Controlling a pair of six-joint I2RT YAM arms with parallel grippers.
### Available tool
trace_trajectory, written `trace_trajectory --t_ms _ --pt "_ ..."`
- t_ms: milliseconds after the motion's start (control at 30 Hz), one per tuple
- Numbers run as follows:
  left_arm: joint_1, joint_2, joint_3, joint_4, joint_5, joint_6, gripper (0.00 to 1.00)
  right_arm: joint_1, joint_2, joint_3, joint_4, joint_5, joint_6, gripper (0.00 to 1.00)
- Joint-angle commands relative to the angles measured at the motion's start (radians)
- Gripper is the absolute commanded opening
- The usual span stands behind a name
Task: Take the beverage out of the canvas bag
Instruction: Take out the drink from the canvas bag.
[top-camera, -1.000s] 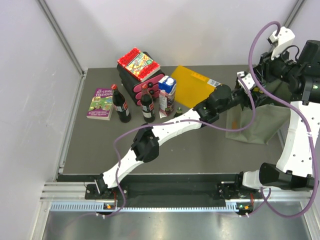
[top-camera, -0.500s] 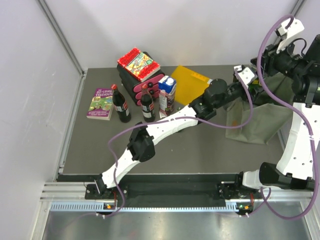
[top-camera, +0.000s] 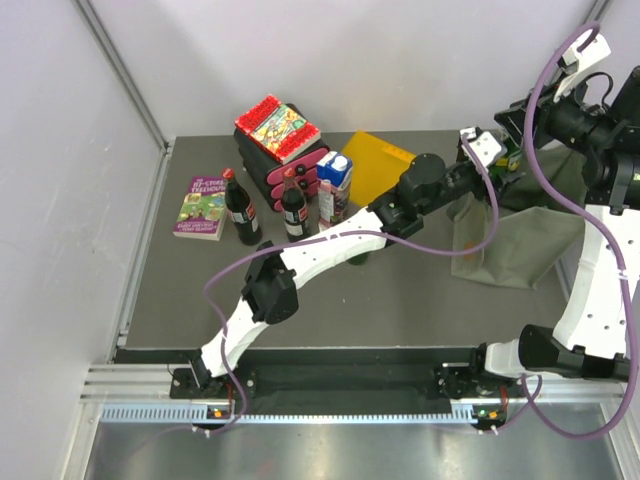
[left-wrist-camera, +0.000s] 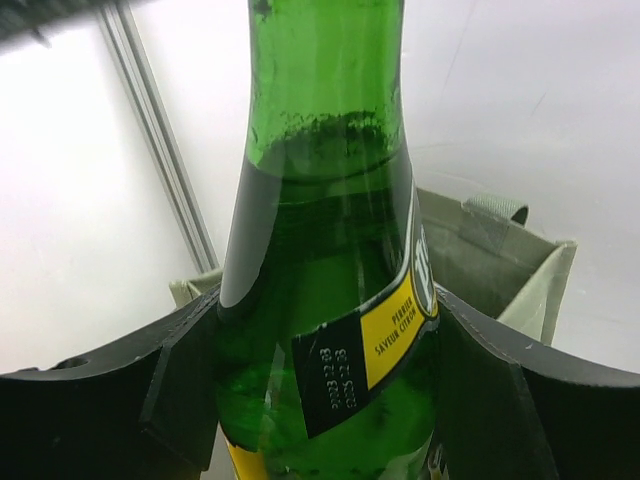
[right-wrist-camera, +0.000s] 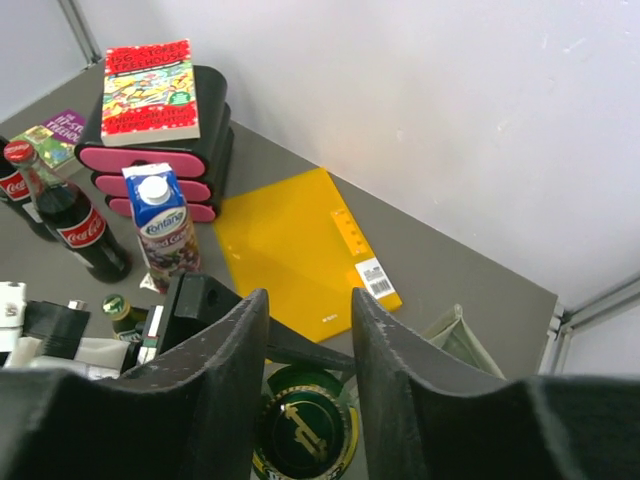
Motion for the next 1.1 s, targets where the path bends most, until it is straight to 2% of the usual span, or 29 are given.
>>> trace_trajectory --t_ms 0,200,233,333,533,800,1067 --pt "0.006 -0.165 -0.028 0.161 -0.002 0.008 0.0 0.023 -0.013 -0.016 0.069 -0.032 0.027 0.42" --pt "0.006 -0.212 -0.102 0.181 -0.008 0.001 0.0 0.035 -0.013 -0.041 0.083 -0.046 0.05 0.52" --pt "0.006 -0.214 -0.105 0.182 -0.008 0.001 0.0 0.035 -0.013 -0.04 0.086 -0.049 0.054 0.58" --pt "0.009 -0.225 -0.113 0.19 -0.01 -0.009 0.0 0.035 -0.008 -0.027 0.106 -0.06 0.074 0.68" --pt "0.018 -0.261 -0.143 0.21 -0.01 -0.037 0.0 0.035 -0.004 0.022 0.141 -0.065 0.117 0.82" --pt "0.018 -0.324 -0.209 0.243 -0.005 -0.055 0.0 0.003 -0.017 0.029 0.255 -0.017 0.189 0.84" --pt "0.024 -0.484 -0.458 0.296 -0.008 -0.072 0.0 -0.104 -0.021 0.059 0.338 0.095 0.304 0.85"
